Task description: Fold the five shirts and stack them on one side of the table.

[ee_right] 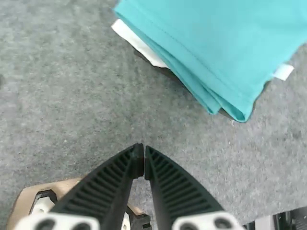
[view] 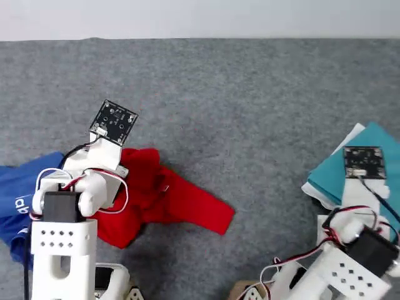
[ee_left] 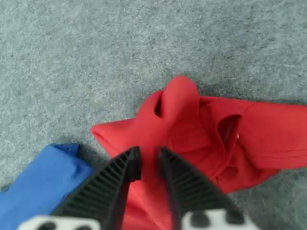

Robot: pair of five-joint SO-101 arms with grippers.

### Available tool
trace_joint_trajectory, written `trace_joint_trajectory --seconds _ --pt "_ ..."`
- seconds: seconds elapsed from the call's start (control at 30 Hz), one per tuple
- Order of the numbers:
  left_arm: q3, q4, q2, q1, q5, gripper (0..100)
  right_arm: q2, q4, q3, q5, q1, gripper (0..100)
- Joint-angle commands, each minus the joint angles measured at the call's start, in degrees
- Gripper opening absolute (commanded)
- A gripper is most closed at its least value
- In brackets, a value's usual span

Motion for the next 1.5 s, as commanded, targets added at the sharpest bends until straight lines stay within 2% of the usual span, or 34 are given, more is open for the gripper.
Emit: trace_joint_trajectory --seconds 0.0,0.17,0.27,0.53,0.87,0.97,1.17,1.47 --pt "-2.4 0.2 -0.8 -0.4 3.3 19 -0.5 0.6 -0.3 -0.6 -1.2 1.0" --pt "-11.8 1.8 -0.9 -2.1 5.4 20 0.0 0.6 -0.5 -0.4 -1.4 1.2" --pt "-16.5 3.9 -0.9 -6.1 5.4 20 0.0 1.1 -0.5 -0.4 -5.8 1.3" --pt "-16.6 12.7 -0.8 -24.1 5.0 20 5.6 1.2 -0.6 -2.5 -27.8 6.3" --pt "-9.7 8.6 -0.6 -44.6 -3.7 20 27.7 0.6 -10.8 -7.3 -59.1 6.5" --pt "-9.6 8.4 -0.6 -46.9 -5.3 20 33.8 -0.3 -13.5 -6.9 -63.1 7.9" --pt "-9.6 8.8 -0.8 -47.4 -5.2 20 44.0 -0.9 -18.0 -6.9 -70.1 17.8" --pt "-5.5 8.8 -0.9 -47.5 -5.0 20 58.3 -4.5 -18.2 -6.9 -80.4 17.8"
